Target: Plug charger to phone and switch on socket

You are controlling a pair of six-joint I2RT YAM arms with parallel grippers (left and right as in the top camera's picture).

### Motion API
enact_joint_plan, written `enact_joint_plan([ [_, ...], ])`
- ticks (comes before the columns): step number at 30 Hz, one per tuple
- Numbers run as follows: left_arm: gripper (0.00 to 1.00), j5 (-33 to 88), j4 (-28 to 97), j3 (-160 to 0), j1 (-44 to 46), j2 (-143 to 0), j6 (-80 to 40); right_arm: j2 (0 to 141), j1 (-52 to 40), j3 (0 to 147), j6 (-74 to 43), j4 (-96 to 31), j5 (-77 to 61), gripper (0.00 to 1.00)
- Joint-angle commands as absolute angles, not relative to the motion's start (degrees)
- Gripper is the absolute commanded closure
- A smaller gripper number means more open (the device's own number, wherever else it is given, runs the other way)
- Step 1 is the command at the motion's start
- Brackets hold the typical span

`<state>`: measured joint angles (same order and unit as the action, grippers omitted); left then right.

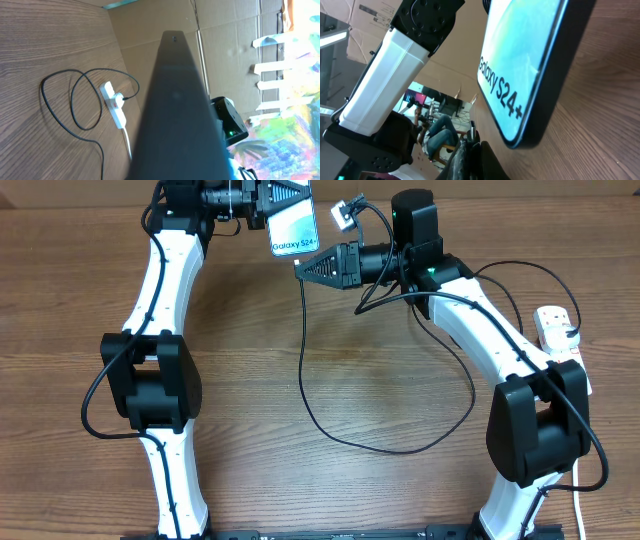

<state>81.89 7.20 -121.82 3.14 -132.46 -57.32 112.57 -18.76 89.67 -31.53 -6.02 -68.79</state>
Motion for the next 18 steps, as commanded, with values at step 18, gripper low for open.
enact_joint_plan([
  [18,0.96,85.01,6.61,-122.02,4.08,-130.39,-62.83,111.98,-18.57,90.06,-31.77,-5.56,-66.94,0.96],
])
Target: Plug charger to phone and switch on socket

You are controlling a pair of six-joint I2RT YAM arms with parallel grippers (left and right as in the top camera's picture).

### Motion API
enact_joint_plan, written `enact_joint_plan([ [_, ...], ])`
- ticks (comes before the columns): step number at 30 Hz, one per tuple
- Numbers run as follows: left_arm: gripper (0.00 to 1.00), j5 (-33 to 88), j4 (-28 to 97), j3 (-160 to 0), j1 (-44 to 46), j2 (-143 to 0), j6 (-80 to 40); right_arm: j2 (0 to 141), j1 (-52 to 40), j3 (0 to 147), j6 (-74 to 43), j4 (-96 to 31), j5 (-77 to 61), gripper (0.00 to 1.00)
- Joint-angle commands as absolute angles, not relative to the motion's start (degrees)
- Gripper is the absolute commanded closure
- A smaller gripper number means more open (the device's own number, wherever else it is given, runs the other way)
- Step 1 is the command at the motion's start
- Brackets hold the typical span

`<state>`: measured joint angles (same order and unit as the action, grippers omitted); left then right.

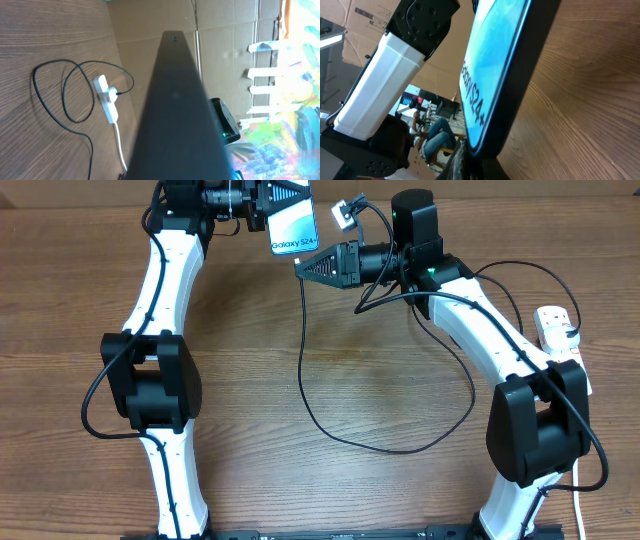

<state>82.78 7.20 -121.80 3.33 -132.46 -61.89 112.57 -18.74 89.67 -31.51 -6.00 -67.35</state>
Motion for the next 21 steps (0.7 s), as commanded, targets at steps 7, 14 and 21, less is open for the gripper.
enact_joint_plan([
  [7,0.96,84.82,6.61,-122.02,4.56,-130.39,-61.71,111.98,-18.57,90.08,-33.28,-3.4,-66.94,0.96],
  [14,0.96,84.73,6.57,-122.02,4.08,-130.39,-61.69,111.98,-18.57,90.06,-33.26,-3.51,-67.81,0.96],
  [21,0.96,85.47,6.57,-122.02,3.77,-130.39,-61.34,111.98,-18.13,90.08,-33.41,-3.38,-67.57,0.96],
])
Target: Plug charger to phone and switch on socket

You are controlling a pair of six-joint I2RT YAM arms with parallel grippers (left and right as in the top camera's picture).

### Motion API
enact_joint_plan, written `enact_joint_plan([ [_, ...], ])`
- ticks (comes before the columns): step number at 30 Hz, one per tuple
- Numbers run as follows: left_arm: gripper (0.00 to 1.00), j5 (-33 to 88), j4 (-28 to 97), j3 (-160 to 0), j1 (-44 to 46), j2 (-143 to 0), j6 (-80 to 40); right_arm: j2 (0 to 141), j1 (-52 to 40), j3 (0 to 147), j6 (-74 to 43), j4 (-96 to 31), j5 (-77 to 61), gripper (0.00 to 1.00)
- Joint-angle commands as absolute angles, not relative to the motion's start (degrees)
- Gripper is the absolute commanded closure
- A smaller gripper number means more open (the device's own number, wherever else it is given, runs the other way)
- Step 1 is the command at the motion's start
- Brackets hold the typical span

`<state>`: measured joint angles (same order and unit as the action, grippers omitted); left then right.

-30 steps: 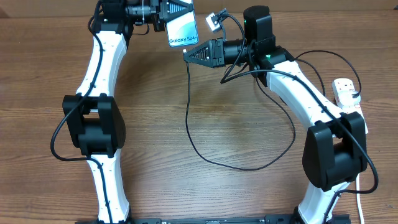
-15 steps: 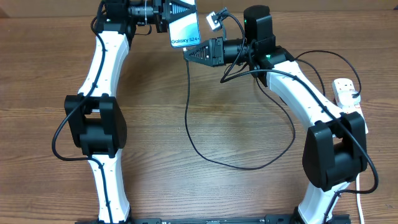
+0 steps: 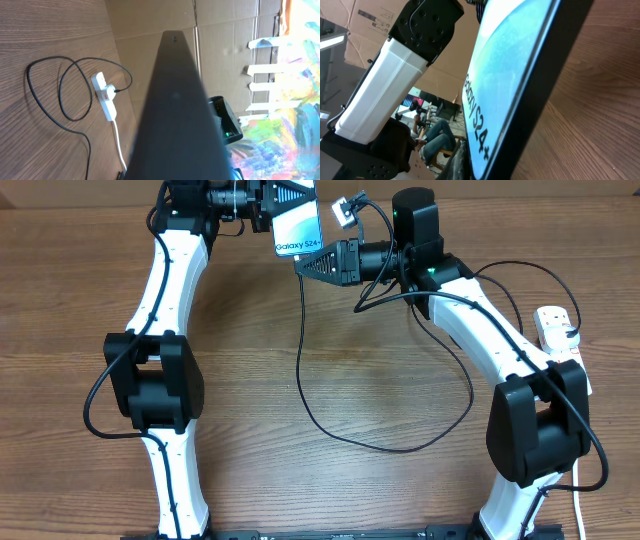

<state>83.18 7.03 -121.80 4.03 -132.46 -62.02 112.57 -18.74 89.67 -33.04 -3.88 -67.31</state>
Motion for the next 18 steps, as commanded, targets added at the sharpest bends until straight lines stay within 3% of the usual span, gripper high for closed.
enact_joint_plan([
  [1,0.96,85.58,6.57,-122.02,3.77,-130.39,-61.25,111.98,-17.96,90.08,-34.15,-3.22,-67.53,0.96],
  [18,0.96,85.8,6.57,-122.02,3.77,-130.39,-61.08,111.98,-16.88,90.08,-35.66,-2.98,-66.5,0.96],
])
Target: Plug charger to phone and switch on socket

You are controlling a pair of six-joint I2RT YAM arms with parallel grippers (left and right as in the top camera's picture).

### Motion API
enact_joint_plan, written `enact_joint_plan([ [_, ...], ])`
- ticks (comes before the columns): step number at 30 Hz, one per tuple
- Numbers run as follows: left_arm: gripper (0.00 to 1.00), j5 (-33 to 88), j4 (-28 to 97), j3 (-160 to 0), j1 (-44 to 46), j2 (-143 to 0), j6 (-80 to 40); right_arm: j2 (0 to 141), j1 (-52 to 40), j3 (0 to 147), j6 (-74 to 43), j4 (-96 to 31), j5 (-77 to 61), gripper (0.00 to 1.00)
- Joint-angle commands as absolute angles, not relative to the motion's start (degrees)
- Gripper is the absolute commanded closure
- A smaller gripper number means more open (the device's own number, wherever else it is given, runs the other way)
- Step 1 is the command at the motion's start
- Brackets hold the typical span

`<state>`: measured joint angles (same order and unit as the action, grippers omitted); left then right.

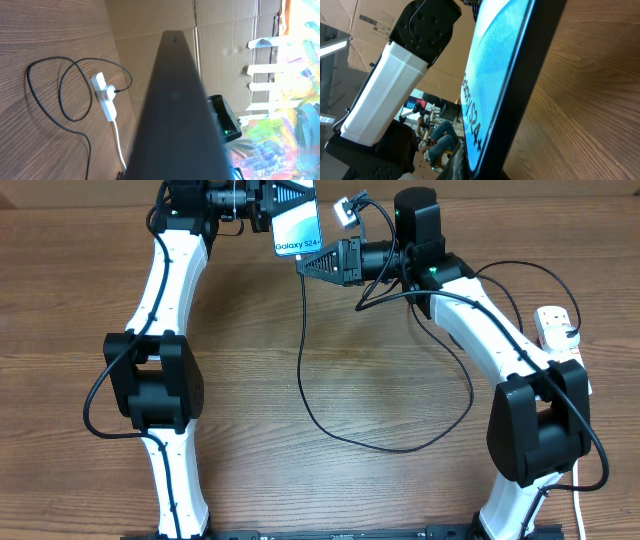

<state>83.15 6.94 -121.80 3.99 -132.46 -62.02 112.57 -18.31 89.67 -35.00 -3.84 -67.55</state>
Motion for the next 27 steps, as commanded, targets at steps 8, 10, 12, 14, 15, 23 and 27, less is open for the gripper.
enact_joint_plan([
  [8,0.96,86.19,6.59,-122.02,3.77,-130.39,-59.99,111.98,-16.84,90.08,-38.19,0.08,-66.5,0.96],
  [10,0.96,86.67,6.59,-122.02,3.77,-130.39,-59.96,111.98,-16.84,90.08,-38.3,0.54,-66.52,0.96],
  [12,0.96,86.85,6.59,-122.02,3.79,-130.39,-59.77,111.98,-16.75,90.08,-39.31,0.78,-66.52,0.96],
  [14,0.96,86.8,6.59,-122.02,3.77,-130.39,-59.77,111.98,-16.75,90.08,-39.24,0.21,-66.5,0.96],
  [15,0.96,86.7,6.59,-122.02,3.77,-130.39,-59.79,111.98,-16.75,90.06,-39.24,-0.05,-66.5,0.96],
  [23,0.96,86.67,6.61,-122.02,3.95,-130.39,-59.77,111.98,-17.19,90.06,-41.65,0.01,-63.37,0.96],
  [27,0.96,86.54,6.61,-122.02,4.34,-130.39,-59.77,111.98,-17.34,90.08,-43.48,0.19,-61.14,0.96],
])
